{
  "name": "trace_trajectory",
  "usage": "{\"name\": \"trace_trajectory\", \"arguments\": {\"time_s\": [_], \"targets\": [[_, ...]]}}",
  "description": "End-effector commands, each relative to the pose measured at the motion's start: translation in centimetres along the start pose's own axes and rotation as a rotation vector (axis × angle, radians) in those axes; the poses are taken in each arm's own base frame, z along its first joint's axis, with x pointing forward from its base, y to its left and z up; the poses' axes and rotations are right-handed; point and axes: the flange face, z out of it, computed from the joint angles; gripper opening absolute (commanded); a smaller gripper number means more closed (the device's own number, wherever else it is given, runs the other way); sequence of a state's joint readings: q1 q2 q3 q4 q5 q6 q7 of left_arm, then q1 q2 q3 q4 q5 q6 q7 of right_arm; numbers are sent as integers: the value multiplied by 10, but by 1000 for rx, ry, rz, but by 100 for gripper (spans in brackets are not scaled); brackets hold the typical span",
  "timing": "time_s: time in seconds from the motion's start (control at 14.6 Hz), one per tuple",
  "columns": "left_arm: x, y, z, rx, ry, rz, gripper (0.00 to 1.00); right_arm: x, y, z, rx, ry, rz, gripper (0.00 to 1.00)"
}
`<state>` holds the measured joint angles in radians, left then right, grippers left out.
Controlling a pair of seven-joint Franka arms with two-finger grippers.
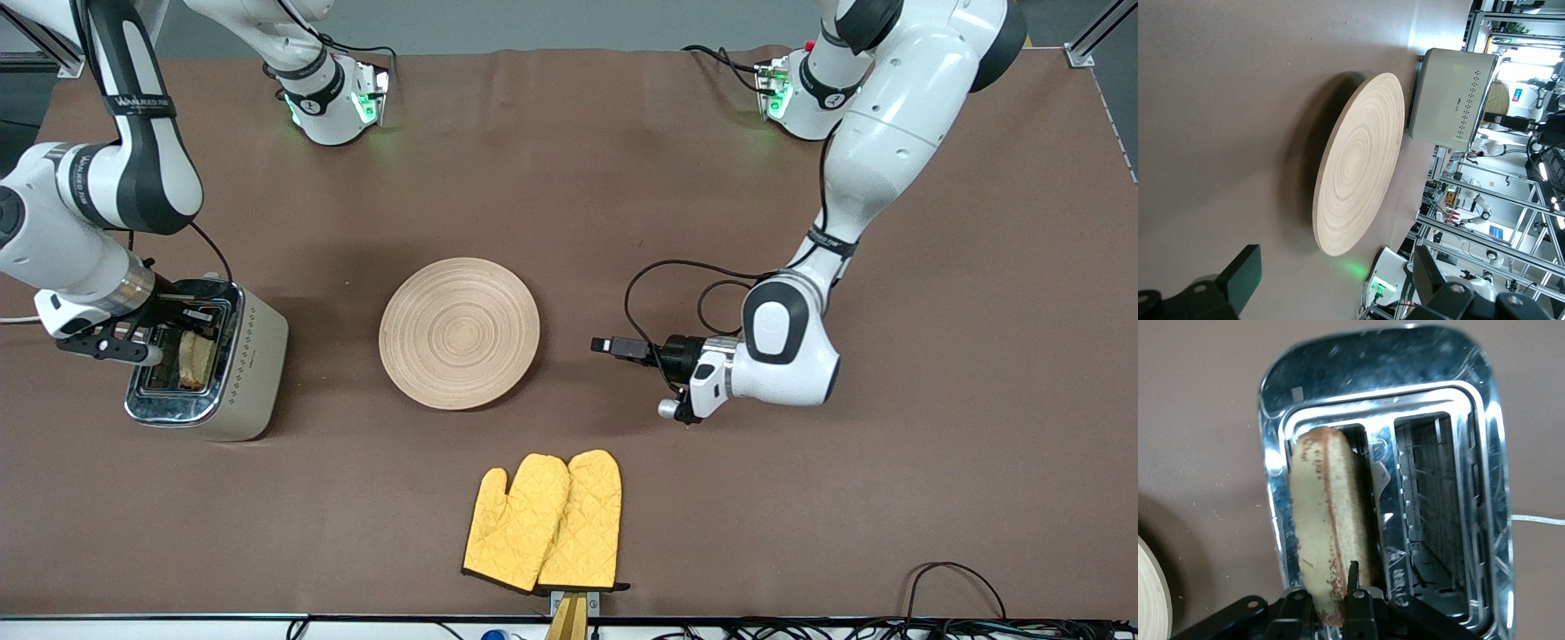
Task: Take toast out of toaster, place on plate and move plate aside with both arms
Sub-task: 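Grasp the toast slice with the right gripper while the left gripper reaches the plate, then lift the toast out with the right gripper while the left gripper grips the plate rim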
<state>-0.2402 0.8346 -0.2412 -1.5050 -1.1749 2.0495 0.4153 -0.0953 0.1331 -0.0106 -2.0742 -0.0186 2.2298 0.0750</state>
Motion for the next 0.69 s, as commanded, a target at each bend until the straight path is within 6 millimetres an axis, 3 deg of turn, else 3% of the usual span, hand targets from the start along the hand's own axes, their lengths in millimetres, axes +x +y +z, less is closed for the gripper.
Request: {"name": "trace_trajectory", "arguments": {"time_s": [0.0, 0.14, 0.27, 0.34, 0.48, 0.62], "targets": [[1, 3, 27, -18, 29, 19, 100, 11, 0, -17, 6, 2, 15, 1], [-2, 8, 43, -11, 50, 18, 100, 15, -3, -33, 5, -14, 13, 1], [-5, 13, 58, -8, 72, 13, 100, 21, -17, -71, 4, -47, 4, 1], [-5, 12, 62, -11, 78, 6, 100, 18, -44, -88, 8, -64, -22, 0], [-6, 11, 70, -12, 82, 1, 100, 8, -88, -104, 38, -64, 31, 1], [-9, 10, 81, -2, 91, 5, 100, -3, -137, -107, 133, -68, 45, 0]]}}
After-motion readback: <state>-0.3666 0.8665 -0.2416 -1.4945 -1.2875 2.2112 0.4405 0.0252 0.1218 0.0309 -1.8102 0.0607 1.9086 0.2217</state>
